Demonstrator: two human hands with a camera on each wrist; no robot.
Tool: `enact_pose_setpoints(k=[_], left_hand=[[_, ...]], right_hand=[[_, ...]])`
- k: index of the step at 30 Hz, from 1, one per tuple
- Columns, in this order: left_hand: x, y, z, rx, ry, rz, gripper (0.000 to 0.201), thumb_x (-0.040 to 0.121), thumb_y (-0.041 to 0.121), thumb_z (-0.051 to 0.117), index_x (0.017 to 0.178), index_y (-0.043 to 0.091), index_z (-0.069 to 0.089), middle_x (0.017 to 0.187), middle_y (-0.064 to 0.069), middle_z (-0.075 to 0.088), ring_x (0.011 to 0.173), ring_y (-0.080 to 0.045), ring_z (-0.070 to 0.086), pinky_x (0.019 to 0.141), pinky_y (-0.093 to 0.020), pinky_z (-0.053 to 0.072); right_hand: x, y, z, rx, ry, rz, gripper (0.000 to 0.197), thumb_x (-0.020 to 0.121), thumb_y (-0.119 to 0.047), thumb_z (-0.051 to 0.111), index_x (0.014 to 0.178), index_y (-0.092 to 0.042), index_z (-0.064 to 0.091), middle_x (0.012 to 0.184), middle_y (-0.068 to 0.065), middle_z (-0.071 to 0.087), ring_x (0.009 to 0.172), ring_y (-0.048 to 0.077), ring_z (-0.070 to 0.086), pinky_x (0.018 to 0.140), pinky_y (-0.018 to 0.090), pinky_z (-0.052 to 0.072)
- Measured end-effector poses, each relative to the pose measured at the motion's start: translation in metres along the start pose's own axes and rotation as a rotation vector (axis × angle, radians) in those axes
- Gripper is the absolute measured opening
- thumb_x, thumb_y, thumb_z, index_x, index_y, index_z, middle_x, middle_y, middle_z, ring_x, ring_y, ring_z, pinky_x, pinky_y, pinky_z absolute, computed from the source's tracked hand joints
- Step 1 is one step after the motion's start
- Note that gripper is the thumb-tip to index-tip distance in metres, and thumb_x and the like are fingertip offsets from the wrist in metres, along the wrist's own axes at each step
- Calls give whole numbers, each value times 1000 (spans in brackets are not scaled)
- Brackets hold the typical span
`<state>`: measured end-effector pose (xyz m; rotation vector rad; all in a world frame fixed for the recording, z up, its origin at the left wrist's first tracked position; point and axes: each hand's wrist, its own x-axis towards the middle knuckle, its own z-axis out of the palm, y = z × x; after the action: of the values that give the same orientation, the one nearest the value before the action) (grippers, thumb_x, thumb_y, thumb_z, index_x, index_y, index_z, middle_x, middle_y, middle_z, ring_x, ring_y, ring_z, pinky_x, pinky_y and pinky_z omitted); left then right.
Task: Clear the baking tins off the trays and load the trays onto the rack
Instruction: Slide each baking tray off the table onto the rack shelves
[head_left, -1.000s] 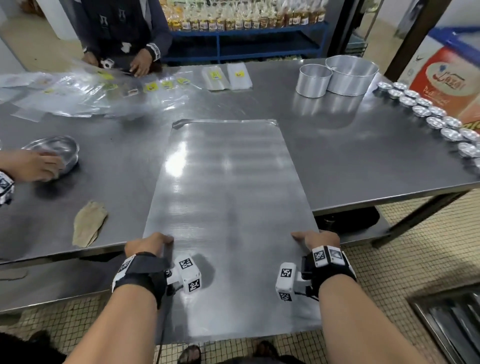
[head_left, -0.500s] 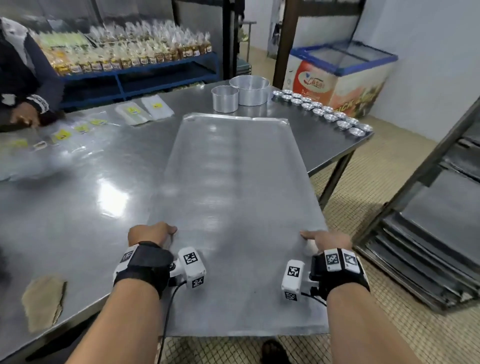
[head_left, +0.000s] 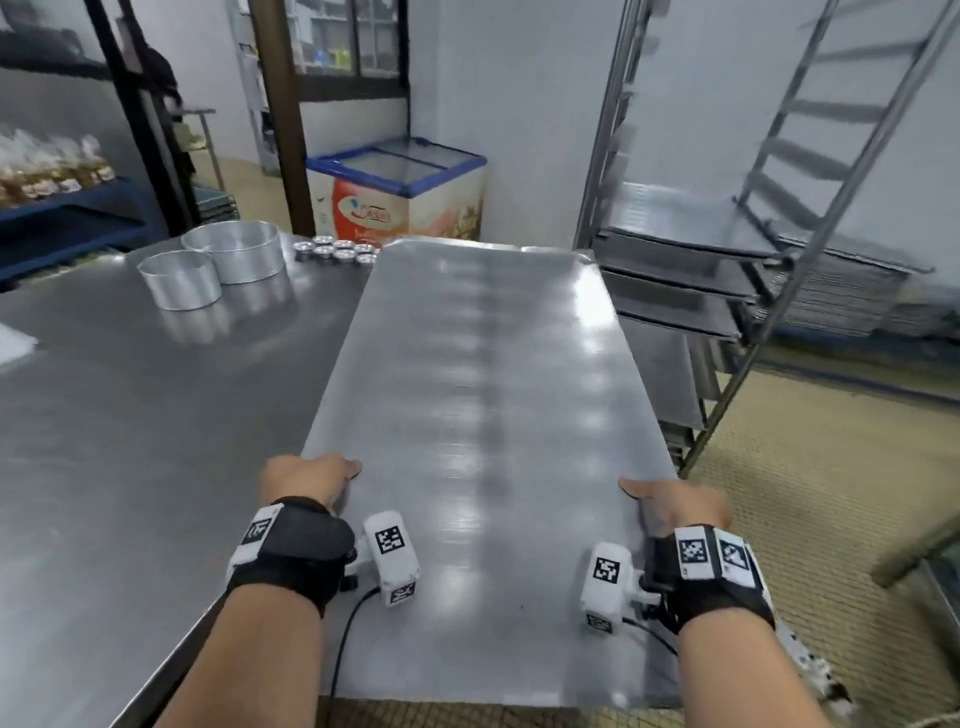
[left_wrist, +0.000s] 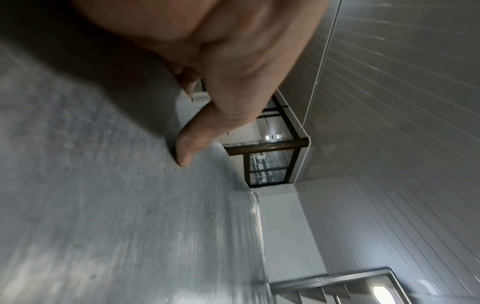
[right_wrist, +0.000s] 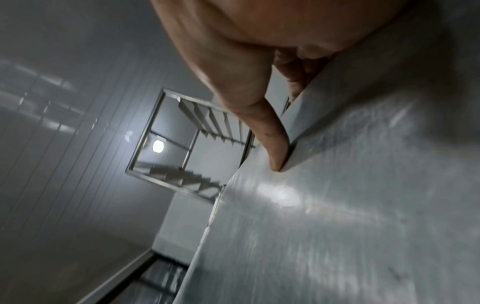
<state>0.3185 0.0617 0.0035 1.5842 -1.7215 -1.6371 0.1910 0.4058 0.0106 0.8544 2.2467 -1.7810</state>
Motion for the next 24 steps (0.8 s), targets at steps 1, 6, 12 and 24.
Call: enact_pose_setpoints(k=[1, 6, 12, 24], left_hand=[[-5, 8, 14, 7, -33, 12, 54, 51, 19, 91, 87, -1, 58, 95, -17, 71, 88, -36, 71, 88, -52, 57], [-33, 50, 88, 3, -146, 109, 39, 58, 11, 92, 82, 3, 63, 94, -16, 71, 87, -34, 70, 89, -50, 57], [-62, 90, 176, -5, -265, 195, 40, 62, 7, 89, 95, 0, 67, 92, -17, 71, 84, -33, 70, 85, -48, 58], [-88, 144, 304, -1, -322, 256, 31, 70, 9, 86, 84, -1, 60, 94, -15, 69, 83, -33, 65, 74, -38, 56]], right_hand=[[4, -3, -14, 31, 40, 10, 46, 58, -21, 91, 89, 0, 64, 80, 9, 68, 71, 24, 65, 69, 35, 54], [17, -27, -77, 104, 193, 49, 48, 52, -12, 95, 72, 0, 53, 86, 20, 67, 79, 39, 68, 78, 58, 57], [61, -56, -135, 150, 267, 5, 45, 61, -11, 92, 82, 5, 57, 76, 15, 62, 65, 29, 58, 71, 41, 54], [170, -107, -178, 246, 303, -63, 42, 64, -7, 89, 93, 3, 60, 88, 19, 64, 66, 27, 57, 53, 29, 43]])
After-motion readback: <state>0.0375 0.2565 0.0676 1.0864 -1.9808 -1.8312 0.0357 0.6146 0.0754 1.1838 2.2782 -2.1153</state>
